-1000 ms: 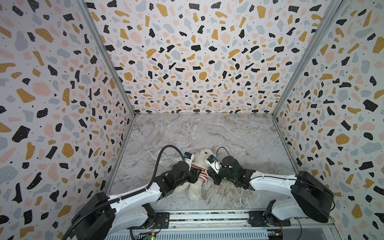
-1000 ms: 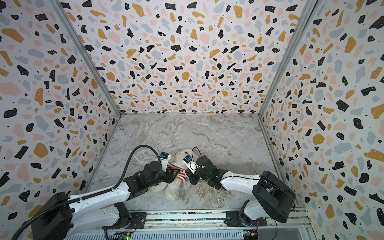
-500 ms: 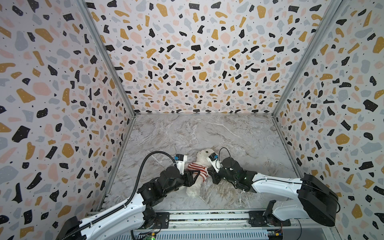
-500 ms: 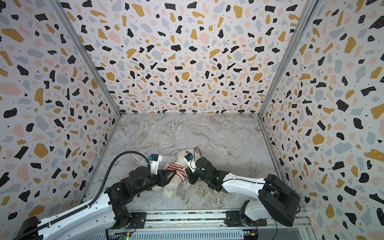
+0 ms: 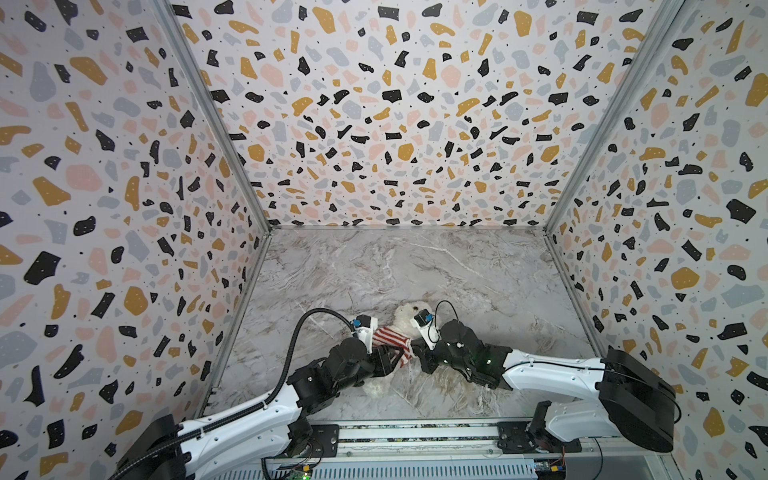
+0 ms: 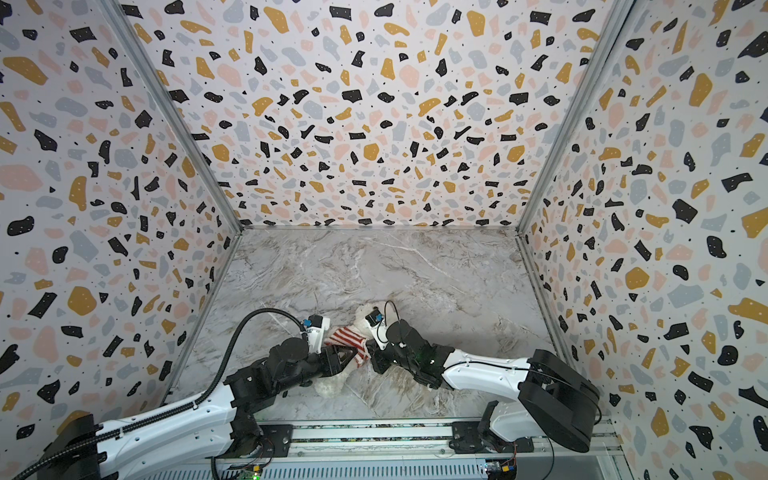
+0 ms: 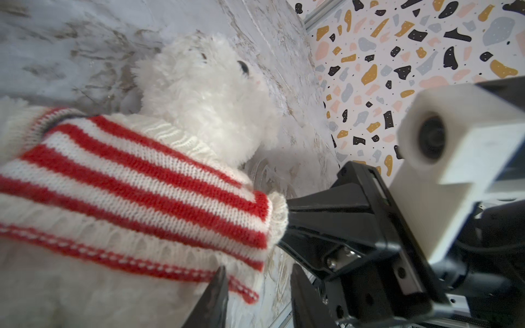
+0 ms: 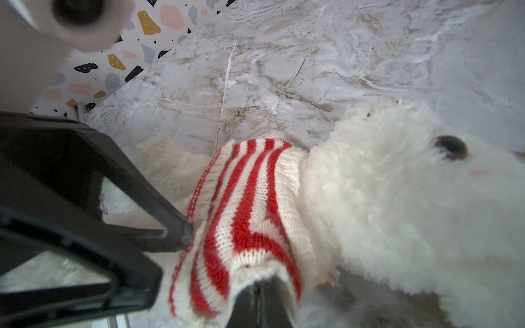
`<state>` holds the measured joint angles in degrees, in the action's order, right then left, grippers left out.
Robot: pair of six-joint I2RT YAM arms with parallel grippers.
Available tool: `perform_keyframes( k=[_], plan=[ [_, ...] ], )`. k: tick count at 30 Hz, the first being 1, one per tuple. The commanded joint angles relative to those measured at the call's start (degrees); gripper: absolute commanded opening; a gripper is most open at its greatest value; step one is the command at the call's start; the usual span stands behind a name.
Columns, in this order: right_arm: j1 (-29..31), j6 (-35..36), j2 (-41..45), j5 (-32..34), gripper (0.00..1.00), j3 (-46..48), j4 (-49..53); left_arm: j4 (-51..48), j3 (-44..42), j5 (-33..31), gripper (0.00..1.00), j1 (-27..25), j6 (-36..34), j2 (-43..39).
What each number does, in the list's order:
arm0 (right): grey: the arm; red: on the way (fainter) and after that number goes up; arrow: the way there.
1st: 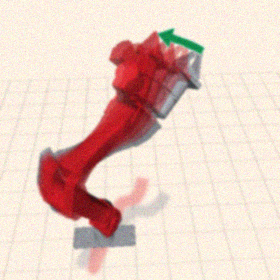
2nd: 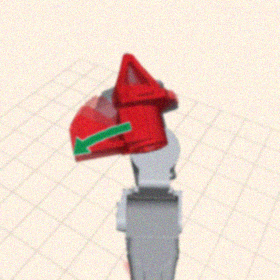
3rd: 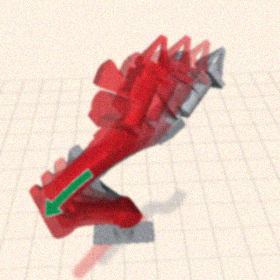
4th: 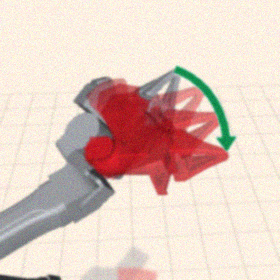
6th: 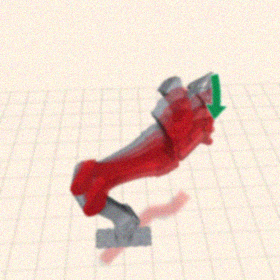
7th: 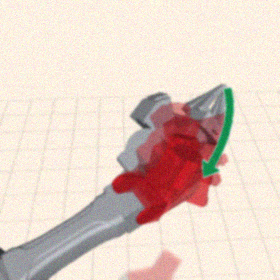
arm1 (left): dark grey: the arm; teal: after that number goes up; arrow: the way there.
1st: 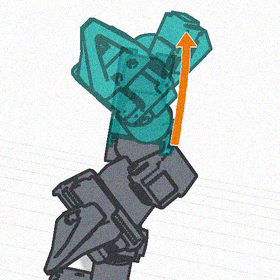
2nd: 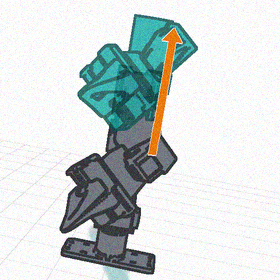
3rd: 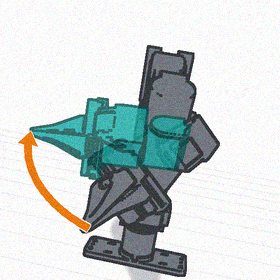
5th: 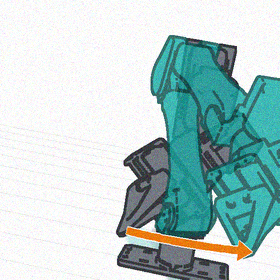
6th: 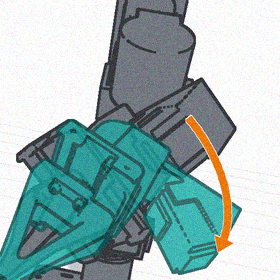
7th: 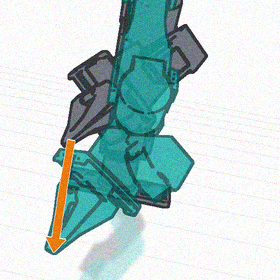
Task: Dress the teddy bear
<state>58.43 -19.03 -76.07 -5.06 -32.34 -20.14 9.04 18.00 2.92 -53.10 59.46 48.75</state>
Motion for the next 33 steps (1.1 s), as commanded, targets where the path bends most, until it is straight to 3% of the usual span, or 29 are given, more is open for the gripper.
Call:
perform_keyframes(
  k=[1,5,9,13,20,25,33],
  plan=[
    [0.49,-1.65,1.97,0.86,0.0,-0.94,-2.51,3.08,-0.92,-0.93,0.39,-0.36,2.32,-0.04],
    [0.5,-2.04,1.95,0.74,0.0,-0.36,-3.55,-0.52,-0.4,-2.67,0.41,-0.61,1.49,-1.72],
    [0.98,-2.15,2.03,0.67,0.0,-0.53,-3.95,4.38,-2.0,-2.39,0.39,-0.61,2.92,-0.25],
    [1.51,-2.13,2.05,0.43,0.0,-0.53,-3.54,7.22,-0.57,-2.63,0.23,-0.63,2.09,2.34],
    [1.78,-1.82,4.38,0.58,0.0,1.02,-2.39,4.52,0.72,-4.64,0.0,-0.58,0.27,-0.08],
    [1.82,0.42,6.07,1.31,0.0,1.48,0.5,0.21,0.12,-7.31,0.0,0.77,-1.71,-3.29],
    [1.6,5.43,9.27,1.6,0.0,3.78,1.71,-2.33,-2.06,-5.3,0.0,7.75,-5.39,-4.22]
  ],
)
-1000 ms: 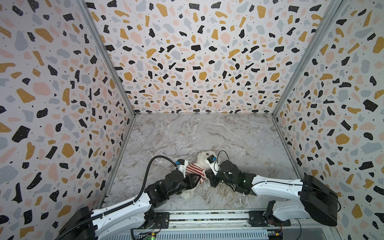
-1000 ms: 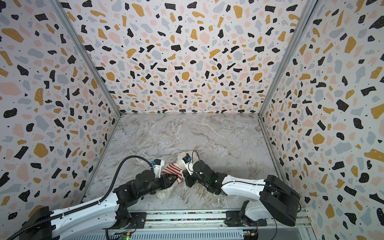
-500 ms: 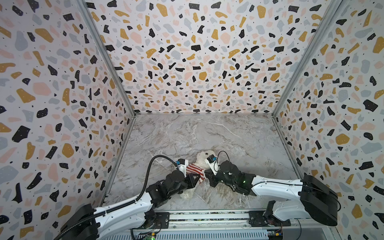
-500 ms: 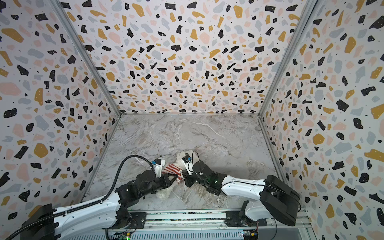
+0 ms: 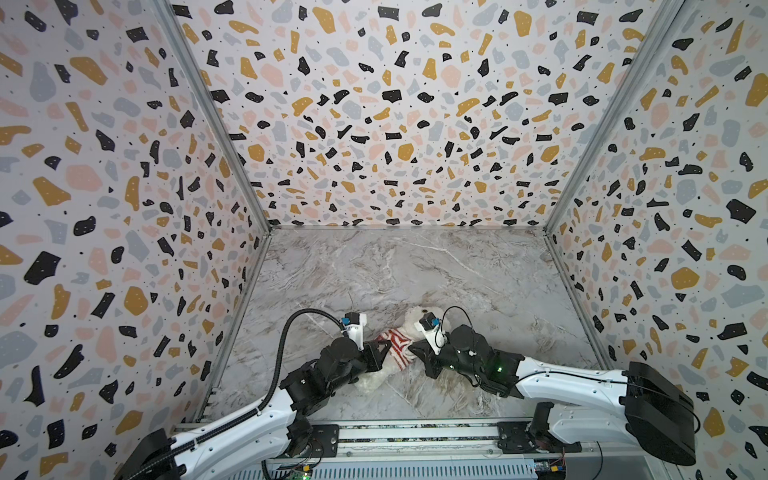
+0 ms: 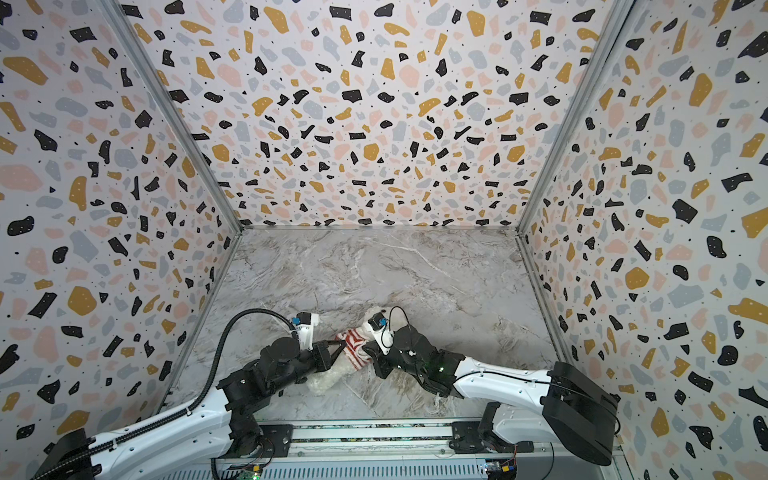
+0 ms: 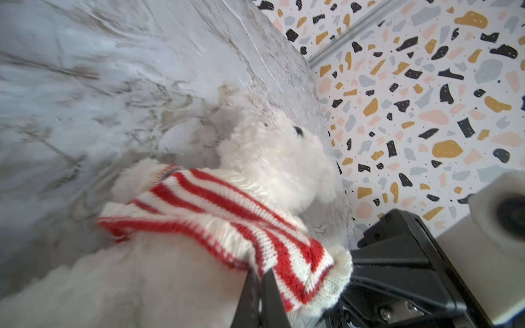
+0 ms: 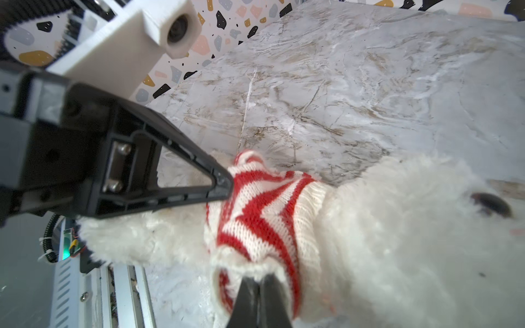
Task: Dress the teddy bear
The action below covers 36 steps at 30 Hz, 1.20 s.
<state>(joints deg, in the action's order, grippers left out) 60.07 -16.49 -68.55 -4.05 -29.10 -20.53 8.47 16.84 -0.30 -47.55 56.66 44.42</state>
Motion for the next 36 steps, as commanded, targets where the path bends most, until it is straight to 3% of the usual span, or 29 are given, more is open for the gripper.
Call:
perform_keyframes(
  k=[1,7,18,23,29,36],
  plan=[
    [-0.09,3.28,1.69,0.47,0.0,0.54,2.42,-1.8,-1.14,-1.91,0.0,2.75,-2.84,0.45],
    [-0.4,5.87,3.22,-2.05,0.0,1.62,0.74,-0.39,-2.6,-1.31,0.0,4.6,-4.02,1.52],
    [0.41,19.88,11.25,-13.11,0.0,7.59,-3.47,1.35,-4.3,1.09,0.0,8.88,-4.44,3.37],
    [0.4,19.66,9.28,-11.3,0.0,6.92,-5.26,0.72,-2.83,4.25,0.0,8.88,-5.6,4.54],
    [0.53,16.8,8.28,-7.41,0.28,5.01,-4.72,3.64,-3.07,8.51,0.0,8.79,-6.45,4.4],
    [3.94,18.64,12.86,-4.97,0.45,6.2,-3.37,5.52,-3.52,10.19,0.0,6.97,-4.38,3.16]
  ],
)
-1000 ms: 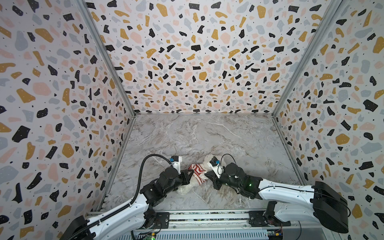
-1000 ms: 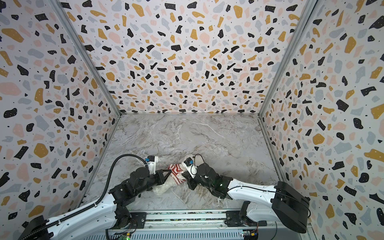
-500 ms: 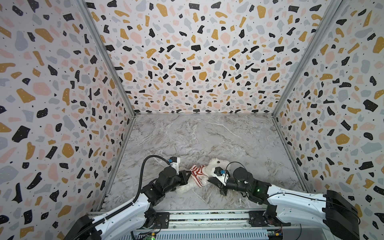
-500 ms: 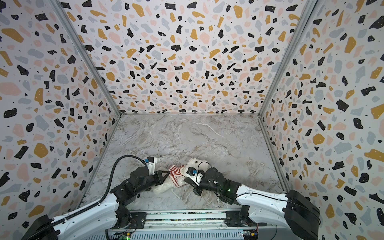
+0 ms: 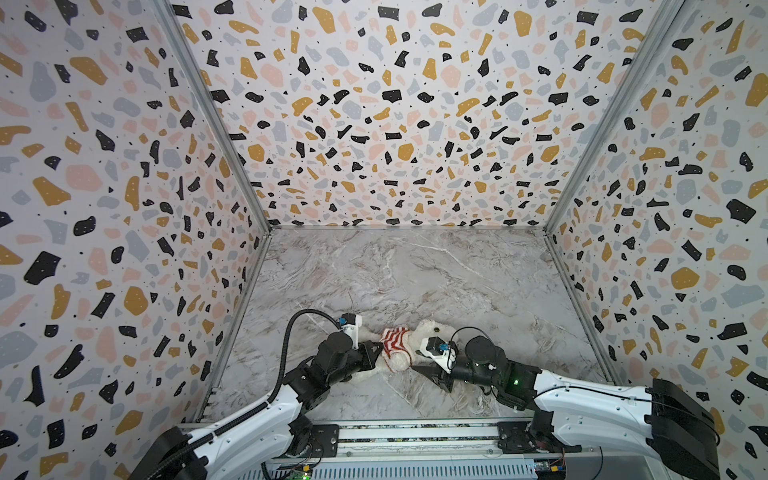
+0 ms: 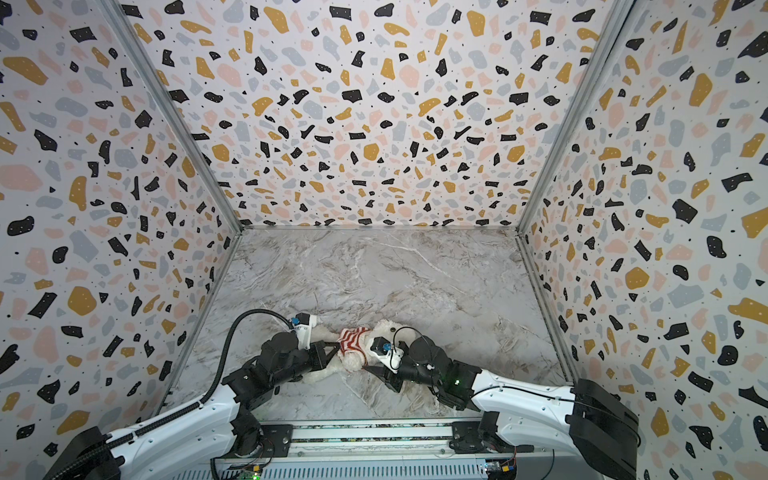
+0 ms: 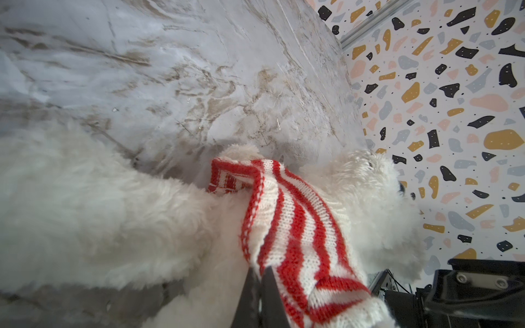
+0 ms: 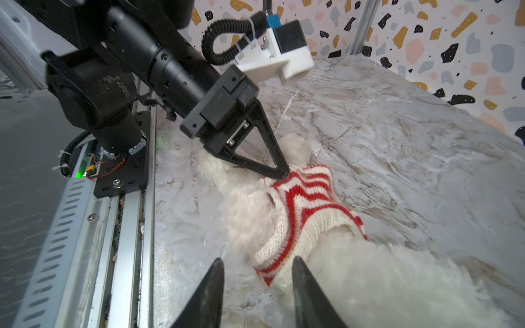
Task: Dress the teddy bear
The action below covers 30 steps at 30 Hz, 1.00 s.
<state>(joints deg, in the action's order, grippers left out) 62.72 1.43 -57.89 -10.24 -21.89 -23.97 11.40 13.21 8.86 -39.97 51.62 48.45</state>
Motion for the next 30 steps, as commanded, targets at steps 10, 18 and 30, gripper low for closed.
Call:
perform_keyframes(
  k=[10,18,30],
  plan=[
    [7.21,6.14,-5.66,10.02,0.51,-7.53,3.14,5.03,-0.2,0.54,0.0,-3.48,2.33,-1.42],
    [8.72,7.46,-11.11,15.94,0.5,-11.25,6.58,5.38,-0.13,-0.08,0.0,-4.5,2.88,-1.51],
    [9.14,6.14,-13.74,16.75,0.41,-10.08,7.18,6.05,-0.11,-0.26,0.0,-4.77,2.96,-1.07]
  ],
)
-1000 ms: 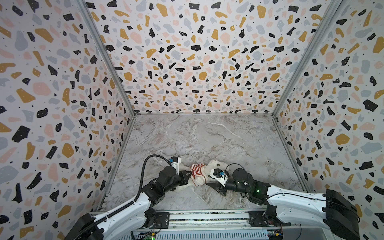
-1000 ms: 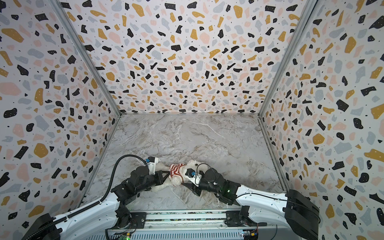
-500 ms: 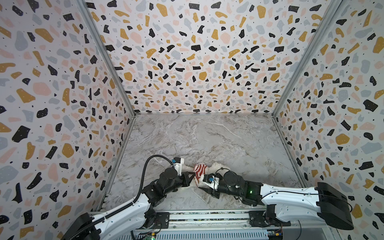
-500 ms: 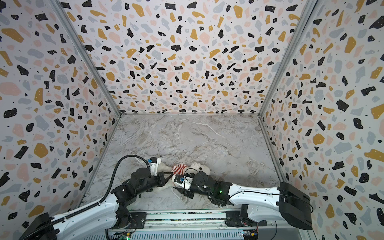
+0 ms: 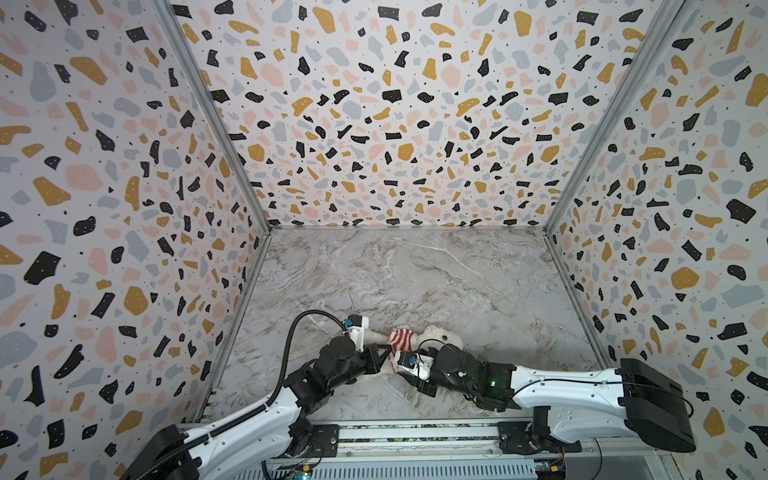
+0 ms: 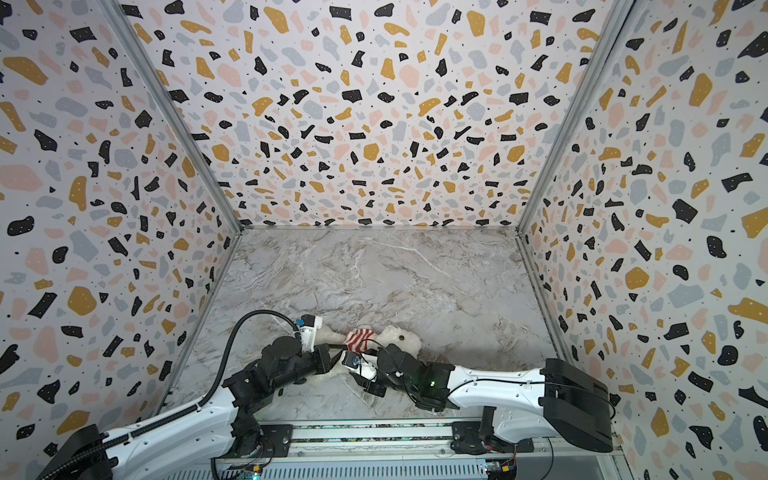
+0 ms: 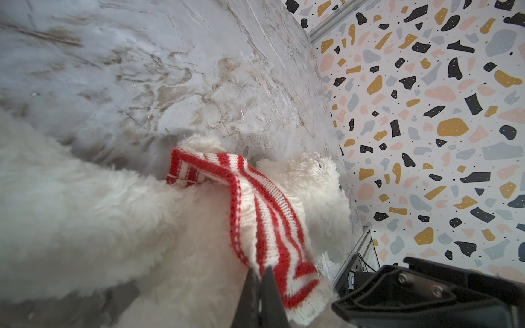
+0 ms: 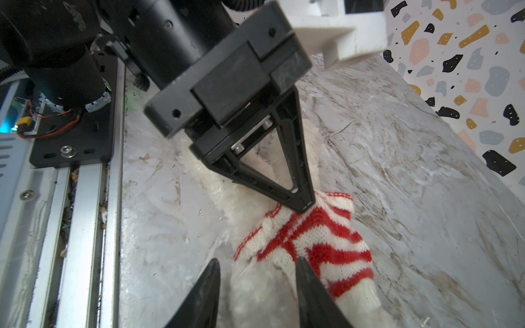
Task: Dress the teddy bear
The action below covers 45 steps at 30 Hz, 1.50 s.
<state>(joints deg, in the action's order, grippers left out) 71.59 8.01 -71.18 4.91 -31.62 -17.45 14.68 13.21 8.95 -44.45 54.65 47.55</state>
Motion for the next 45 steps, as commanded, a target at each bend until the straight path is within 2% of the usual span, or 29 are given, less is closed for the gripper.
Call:
perform_keyframes(
  k=[1,5,10,14,23,28,36,41,45],
  plan=[
    [0.29,-0.45,-0.7,1.93,0.4,-0.5,0.91,2.68,-0.17,-0.39,0.0,-0.29,-0.07,-0.21],
    [0.27,-0.66,-0.46,3.04,0.29,-0.38,1.24,2.24,-0.2,-0.68,0.0,-0.29,-0.07,-0.37],
    [0.29,-1.48,1.27,3.7,0.09,0.56,2.61,1.33,0.24,-1.05,0.0,-0.24,-0.15,-0.87],
    [0.23,-2.21,3.58,4.17,0.0,2.18,2.67,0.24,0.46,-1.7,0.0,-0.29,-0.41,-1.21],
    [-0.43,-5.13,14.6,2.14,0.0,9.86,-5.91,-3.15,0.03,-4.21,0.0,-0.29,-0.09,-1.23],
    [-4.52,-7.86,19.65,-3.25,0.0,13.16,-13.28,-8.9,0.97,-7.93,0.0,-0.28,-1.88,-1.39],
    [-6.29,-8.24,15.14,-4.72,0.0,11.25,-11.45,-8.89,2.87,-5.5,0.0,-0.37,-3.24,-1.84],
    [-6.46,-9.97,14.57,-5.48,0.12,11.23,-10.52,-5.61,2.52,-3.68,0.0,-1.46,-2.6,-1.18],
    [-7.93,-12.01,15.72,-7.07,0.29,11.55,-8.11,-3.9,2.3,-2.88,0.0,-2.24,-2.57,-0.06]
  ],
)
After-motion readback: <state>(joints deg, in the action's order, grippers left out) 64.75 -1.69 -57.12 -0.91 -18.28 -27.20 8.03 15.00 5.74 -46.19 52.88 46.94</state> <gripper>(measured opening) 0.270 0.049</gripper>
